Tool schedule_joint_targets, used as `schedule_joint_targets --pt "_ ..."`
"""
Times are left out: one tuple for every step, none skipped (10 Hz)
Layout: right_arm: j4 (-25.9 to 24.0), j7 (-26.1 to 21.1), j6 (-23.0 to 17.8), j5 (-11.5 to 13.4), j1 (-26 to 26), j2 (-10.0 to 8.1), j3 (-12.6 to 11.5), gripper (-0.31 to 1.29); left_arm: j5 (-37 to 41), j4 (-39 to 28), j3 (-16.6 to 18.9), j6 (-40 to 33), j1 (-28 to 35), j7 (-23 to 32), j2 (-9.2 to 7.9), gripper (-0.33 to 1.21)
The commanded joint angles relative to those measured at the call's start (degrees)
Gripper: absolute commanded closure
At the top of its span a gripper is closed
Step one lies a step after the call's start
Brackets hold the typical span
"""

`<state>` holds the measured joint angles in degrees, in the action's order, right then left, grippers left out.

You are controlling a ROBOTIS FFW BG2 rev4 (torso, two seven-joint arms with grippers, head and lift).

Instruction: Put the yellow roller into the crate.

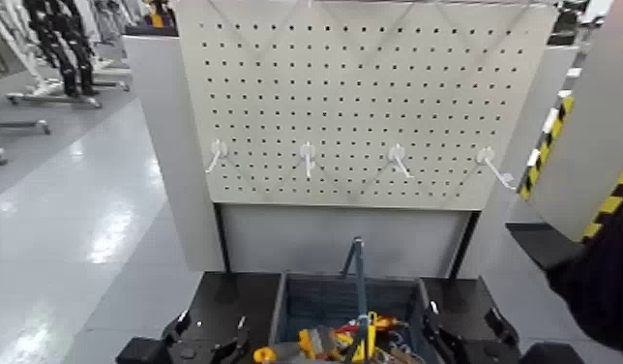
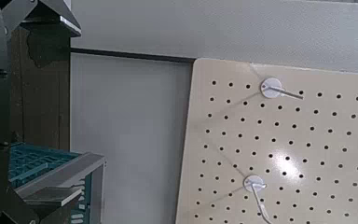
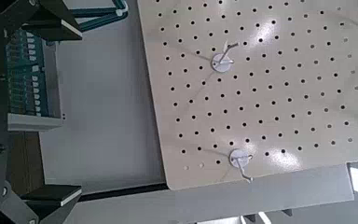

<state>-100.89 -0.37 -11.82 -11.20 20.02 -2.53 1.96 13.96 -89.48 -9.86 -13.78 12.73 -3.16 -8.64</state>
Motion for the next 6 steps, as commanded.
schedule_joint_targets --pt "0.0 -0.9 -2.6 2.9 1.8 0.33 0.4 0.14 0.0 0.0 0.1 -0.1 0.1 0.0 0.03 0.11" --pt "-0.1 -0.9 -3.5 4.0 2.4 0.33 0.7 0.14 0.0 0.0 0.1 -0.1 0.1 0.0 -0.06 0.11" --pt "-0.2 -0.9 -3.6 4.4 3.0 0.42 0.8 0.14 0.0 0.0 0.1 -0.1 0.1 0.0 0.03 0.11" --pt "-0.3 -0.9 -3.8 4.7 3.4 0.51 0.9 0.14 0.0 0.0 0.2 -0.2 0.2 0.0 0.03 0.11" --pt "-0.3 -1.4 -3.8 4.9 3.8 0.51 0.9 0.14 0.0 0.1 0.2 -0.2 0.2 0.0 0.03 0.11" --pt "-0.3 -1.5 -3.5 5.0 3.7 0.60 1.0 0.14 0.0 0.1 0.2 -0.2 0.1 0.0 0.03 0.11"
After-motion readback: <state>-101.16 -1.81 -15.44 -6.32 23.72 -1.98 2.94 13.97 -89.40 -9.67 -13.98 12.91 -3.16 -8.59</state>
